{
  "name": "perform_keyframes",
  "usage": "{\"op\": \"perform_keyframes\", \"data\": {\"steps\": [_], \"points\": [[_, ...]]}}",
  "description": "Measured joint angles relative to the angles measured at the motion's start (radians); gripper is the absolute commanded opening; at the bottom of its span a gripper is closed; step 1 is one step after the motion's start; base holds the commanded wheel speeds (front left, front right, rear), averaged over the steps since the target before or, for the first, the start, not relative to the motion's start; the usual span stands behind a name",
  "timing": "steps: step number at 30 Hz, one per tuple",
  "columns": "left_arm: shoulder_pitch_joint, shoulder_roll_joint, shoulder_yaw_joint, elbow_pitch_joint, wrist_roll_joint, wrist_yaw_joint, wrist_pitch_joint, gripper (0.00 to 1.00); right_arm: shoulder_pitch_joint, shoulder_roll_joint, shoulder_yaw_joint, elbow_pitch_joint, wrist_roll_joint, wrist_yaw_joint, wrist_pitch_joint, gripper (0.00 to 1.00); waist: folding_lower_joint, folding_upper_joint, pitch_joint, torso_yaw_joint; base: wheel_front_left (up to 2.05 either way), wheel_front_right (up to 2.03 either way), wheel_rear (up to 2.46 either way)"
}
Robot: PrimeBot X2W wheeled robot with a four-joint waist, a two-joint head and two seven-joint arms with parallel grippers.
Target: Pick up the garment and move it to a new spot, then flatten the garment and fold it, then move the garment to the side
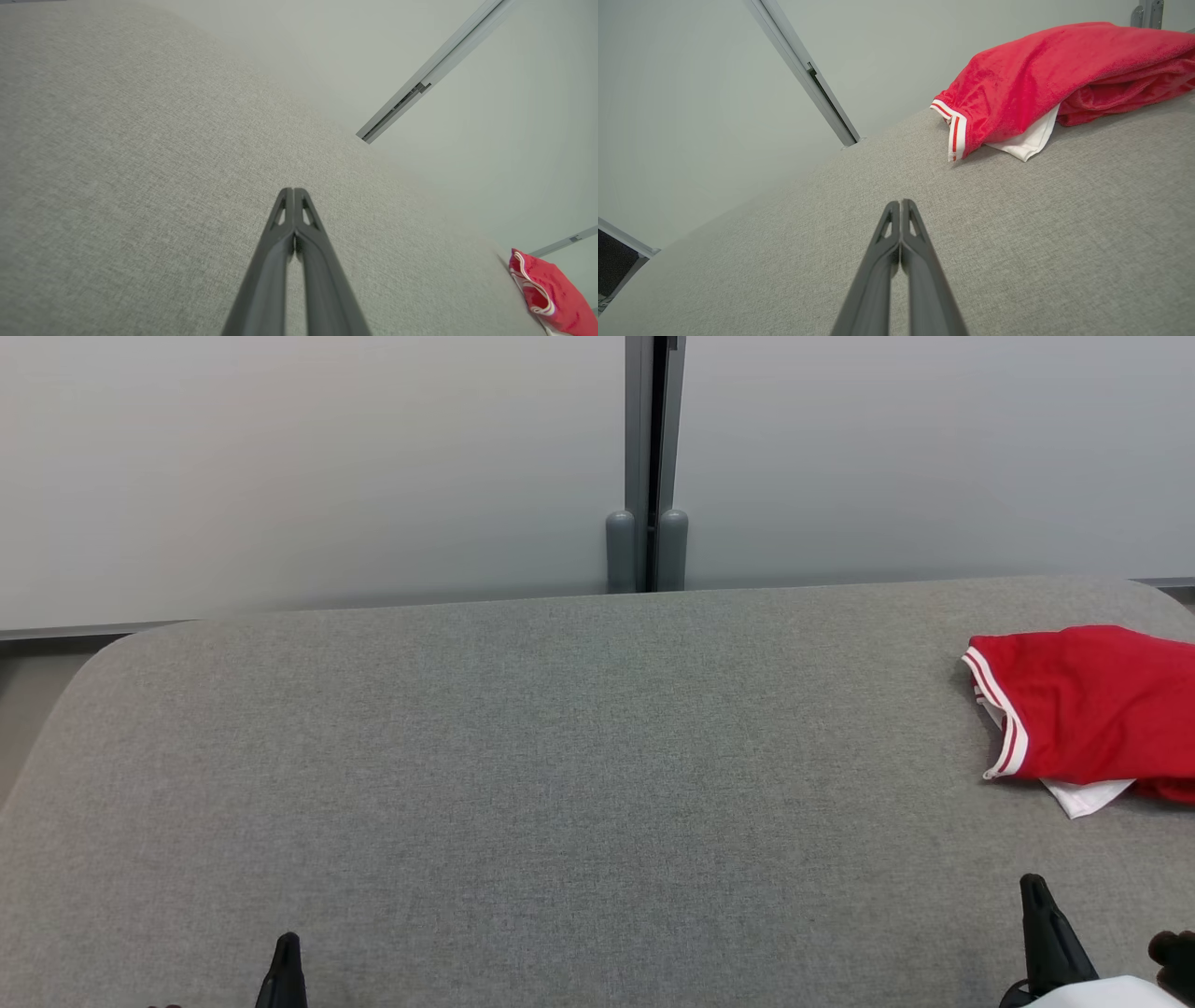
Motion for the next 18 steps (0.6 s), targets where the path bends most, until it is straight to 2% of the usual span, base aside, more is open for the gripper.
{"op": "perform_keyframes", "data": {"steps": [18], "points": [[-0.063, 0.004, 0.024, -0.005, -0.229, -0.018, 0.063, 0.00, -0.046, 0.006, -0.023, 0.001, 0.262, 0.000, 0.062, 0.00, 0.0000, 0.0000, 0.006, -0.001, 0.00, 0.00, 0.00]]}}
